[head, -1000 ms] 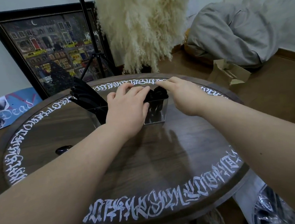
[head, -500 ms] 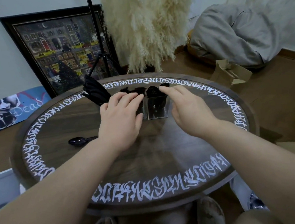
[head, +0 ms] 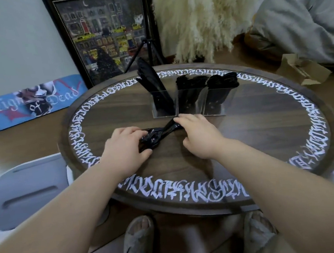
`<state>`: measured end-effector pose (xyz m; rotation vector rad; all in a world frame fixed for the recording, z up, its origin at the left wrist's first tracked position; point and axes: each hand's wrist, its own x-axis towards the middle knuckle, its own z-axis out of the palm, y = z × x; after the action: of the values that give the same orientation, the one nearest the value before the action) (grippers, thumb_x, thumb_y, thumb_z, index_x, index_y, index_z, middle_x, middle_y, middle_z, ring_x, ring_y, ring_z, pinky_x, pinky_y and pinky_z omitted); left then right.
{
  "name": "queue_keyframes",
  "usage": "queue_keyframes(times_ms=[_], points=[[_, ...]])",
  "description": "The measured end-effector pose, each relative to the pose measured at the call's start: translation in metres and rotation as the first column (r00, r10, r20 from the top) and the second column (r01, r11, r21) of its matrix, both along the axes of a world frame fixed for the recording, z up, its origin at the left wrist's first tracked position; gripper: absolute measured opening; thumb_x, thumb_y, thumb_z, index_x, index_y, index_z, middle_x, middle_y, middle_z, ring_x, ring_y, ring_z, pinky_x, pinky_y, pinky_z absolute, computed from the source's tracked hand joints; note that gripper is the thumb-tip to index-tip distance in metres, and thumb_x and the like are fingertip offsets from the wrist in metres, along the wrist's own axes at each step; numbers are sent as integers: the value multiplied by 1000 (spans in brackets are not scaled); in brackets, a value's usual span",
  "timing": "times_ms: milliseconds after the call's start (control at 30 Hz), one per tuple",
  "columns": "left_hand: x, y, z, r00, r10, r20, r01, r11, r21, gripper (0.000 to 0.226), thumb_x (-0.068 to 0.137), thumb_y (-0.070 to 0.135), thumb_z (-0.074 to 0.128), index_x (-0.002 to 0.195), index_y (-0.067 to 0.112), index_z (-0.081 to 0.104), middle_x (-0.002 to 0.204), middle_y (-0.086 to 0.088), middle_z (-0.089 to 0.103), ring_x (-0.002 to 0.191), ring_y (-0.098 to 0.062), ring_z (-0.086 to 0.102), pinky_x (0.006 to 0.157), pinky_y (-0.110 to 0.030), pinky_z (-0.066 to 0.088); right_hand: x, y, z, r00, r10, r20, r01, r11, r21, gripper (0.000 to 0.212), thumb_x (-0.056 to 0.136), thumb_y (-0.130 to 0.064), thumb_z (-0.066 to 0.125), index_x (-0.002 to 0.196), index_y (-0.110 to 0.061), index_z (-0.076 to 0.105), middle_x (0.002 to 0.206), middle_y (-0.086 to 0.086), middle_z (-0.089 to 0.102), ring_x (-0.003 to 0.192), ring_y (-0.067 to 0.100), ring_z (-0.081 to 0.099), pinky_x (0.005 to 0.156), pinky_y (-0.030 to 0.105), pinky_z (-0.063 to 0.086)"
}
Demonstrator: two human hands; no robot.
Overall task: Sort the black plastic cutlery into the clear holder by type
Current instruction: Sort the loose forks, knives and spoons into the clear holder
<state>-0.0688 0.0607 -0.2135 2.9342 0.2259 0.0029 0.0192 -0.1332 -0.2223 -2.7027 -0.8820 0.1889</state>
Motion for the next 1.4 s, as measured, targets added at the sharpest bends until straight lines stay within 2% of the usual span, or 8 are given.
queue_keyframes(times_ms=[167, 333, 467, 667, 867, 1100, 1233, 1400], points=[[5, 9, -4, 1000, -7, -24, 7, 1000, -12, 60, 86, 48, 61, 141, 32, 42, 146, 8, 39, 135, -22, 28, 110, -43, 33, 10, 17, -13, 998, -21, -62, 16, 997, -73, 68, 90, -15, 46, 152, -23, 19, 160, -2, 12, 144, 26, 11, 114, 46, 25], [8, 9, -9, 997, -69, -33, 69, 997, 23, 49, 88, 49, 59, 135, 36, 50, 144, 9, 40, 134, -21, 28, 107, -42, 35, 13, 8, -15, 998, 4, 60, 4, 992, -130, 45, 94, -22, 47, 139, -24, 45, 139, 2, 44, 125, 28, 37, 103, 35, 35], [10, 1, -10, 991, -113, -77, 118, 991, 57, 43, 90, 50, 55, 131, 37, 54, 140, 11, 45, 130, -20, 30, 102, -37, 35, 8, -5, -13, 998, 30, 52, -22, 988, -156, 38, 95, -22, 49, 132, -25, 54, 132, 2, 48, 120, 26, 42, 97, 32, 37], [10, -15, -8, 989, -131, -75, 134, 990, 39, 53, 85, 61, 54, 130, 33, 55, 129, 7, 54, 121, -20, 40, 99, -38, 41, 1, -21, -9, 999, 46, -12, -48, 983, -179, 36, 90, -17, 53, 125, -24, 60, 128, 4, 51, 116, 27, 47, 100, 38, 41], [14, -31, -10, 985, -163, -63, 164, 986, 20, 30, 93, 43, 53, 118, 27, 60, 113, 3, 60, 107, -18, 51, 88, -34, 46, -4, -34, -2, 1000, 30, -10, -31, 983, -179, 37, 86, -12, 53, 121, -21, 61, 119, 5, 58, 112, 27, 51, 95, 37, 44], [20, -47, -5, 986, -152, 70, 159, 980, -115, 18, 95, 31, 53, 107, 19, 58, 96, -1, 66, 92, -25, 59, 77, -35, 47, -5, -59, 13, 995, -102, 18, 103, 993, -55, 21, 84, -11, 54, 99, -19, 67, 102, 2, 69, 100, 27, 59, 80, 30, 45], [19, -56, 8, 967, -152, 204, 201, 947, -250, 9, 89, 29, 61, 86, 22, 57, 78, 8, 58, 79, -16, 56, 71, -29, 42, -8, -66, 28, 984, -172, -42, 176, 974, 145, 22, 85, -11, 56, 97, -20, 72, 95, -2, 70, 90, 17, 60, 73, 23, 40], [19, -69, 25, 945, 28, 326, 135, 875, -464, 11, 83, 20, 64, 78, 13, 57, 83, 4, 58, 78, -13, 53, 71, -27, 39, -9, -74, 35, 950, -288, -124, 313, 861, 402, 15, 85, -10, 61, 84, -21, 72, 72, -5, 64, 66, 8, 54, 54, 8, 34]])
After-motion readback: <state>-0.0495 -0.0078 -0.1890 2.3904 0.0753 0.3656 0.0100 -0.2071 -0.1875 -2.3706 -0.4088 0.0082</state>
